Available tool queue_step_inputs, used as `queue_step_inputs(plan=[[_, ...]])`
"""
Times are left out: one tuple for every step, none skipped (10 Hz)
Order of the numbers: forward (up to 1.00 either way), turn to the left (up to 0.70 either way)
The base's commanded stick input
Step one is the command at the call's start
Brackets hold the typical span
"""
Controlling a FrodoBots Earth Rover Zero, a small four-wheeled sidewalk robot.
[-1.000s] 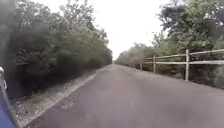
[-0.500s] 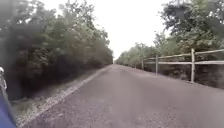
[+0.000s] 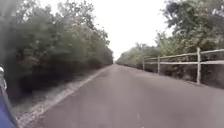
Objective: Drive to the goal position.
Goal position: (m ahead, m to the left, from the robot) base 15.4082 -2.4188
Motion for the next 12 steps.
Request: queue_step_inputs(plan=[[0.70,0.00],[0.70,0.00],[0.70,0.00],[0.70,0.00],[0.70,0.00],[0.70,0.00],[0.70,0.00],[0.70,0.00],[0.70,0.00],[0.70,0.00],[0.70,0.00],[0.70,0.00]])
